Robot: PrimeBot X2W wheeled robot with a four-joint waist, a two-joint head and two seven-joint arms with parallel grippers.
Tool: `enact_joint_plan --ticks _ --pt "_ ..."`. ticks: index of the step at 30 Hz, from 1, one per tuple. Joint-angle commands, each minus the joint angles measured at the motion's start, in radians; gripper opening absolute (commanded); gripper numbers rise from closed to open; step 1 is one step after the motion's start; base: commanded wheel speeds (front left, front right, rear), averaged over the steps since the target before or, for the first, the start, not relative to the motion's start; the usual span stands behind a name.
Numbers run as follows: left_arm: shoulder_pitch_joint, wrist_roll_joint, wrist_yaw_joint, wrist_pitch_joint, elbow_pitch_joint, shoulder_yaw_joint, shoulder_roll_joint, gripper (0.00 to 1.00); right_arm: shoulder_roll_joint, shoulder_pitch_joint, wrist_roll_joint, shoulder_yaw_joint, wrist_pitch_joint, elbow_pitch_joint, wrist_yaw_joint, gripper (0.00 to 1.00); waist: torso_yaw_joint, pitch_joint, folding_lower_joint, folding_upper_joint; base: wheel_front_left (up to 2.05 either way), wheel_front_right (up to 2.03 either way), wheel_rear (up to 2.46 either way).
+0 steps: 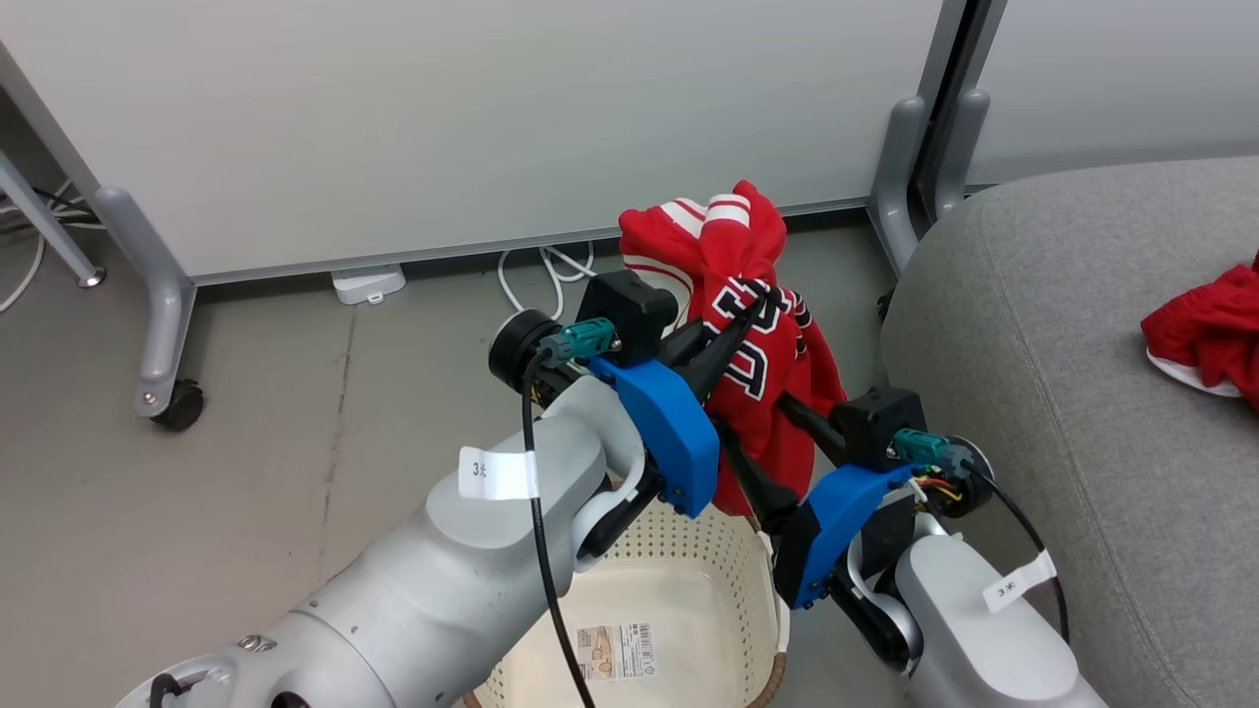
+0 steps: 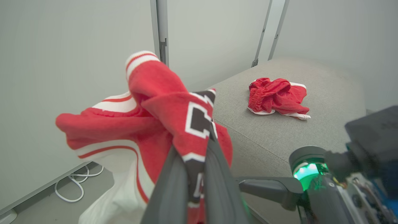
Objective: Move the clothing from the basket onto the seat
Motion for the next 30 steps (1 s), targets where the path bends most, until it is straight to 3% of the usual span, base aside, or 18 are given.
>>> enact_joint_plan --ticks 1,6,7,8,9,30 --pt "-0.012 -0.002 -0.002 -0.005 -0.003 -0.002 -0.001 0.00 0.000 -0.021 0.005 0.004 -0.009 0.009 0.000 1.00 0.002 0.001 -0.0001 0.0000 0.00 0.00 0.00" --pt "-0.012 -0.007 -0.002 -0.005 -0.005 -0.003 -0.001 0.00 0.000 -0.074 0.031 0.036 -0.036 0.090 0.000 1.00 0.006 0.002 -0.0001 0.0000 0.00 0.00 0.00" --pt "-0.012 -0.008 -0.002 -0.005 -0.004 -0.003 -0.001 0.00 0.000 -0.083 0.037 0.042 -0.043 0.106 0.000 0.53 0.005 0.002 -0.0001 0.0000 0.00 0.00 0.00" --pt "-0.012 -0.007 -0.002 -0.005 -0.003 -0.004 -0.001 0.00 0.001 -0.092 0.040 0.047 -0.046 0.121 0.000 0.22 0.005 0.001 -0.0001 0.0000 0.00 0.00 0.00" --pt "-0.013 -0.007 -0.002 -0.005 -0.002 -0.004 -0.001 0.00 0.001 -0.102 0.040 0.053 -0.054 0.134 0.000 0.00 0.004 0.001 -0.0001 0.0000 0.00 0.00 0.00" --pt "0.019 -0.023 -0.002 -0.005 0.021 -0.015 -0.001 0.00 0.001 -0.137 0.123 0.121 -0.155 0.270 0.000 0.00 -0.022 -0.034 -0.0001 0.0000 0.00 0.00 0.00"
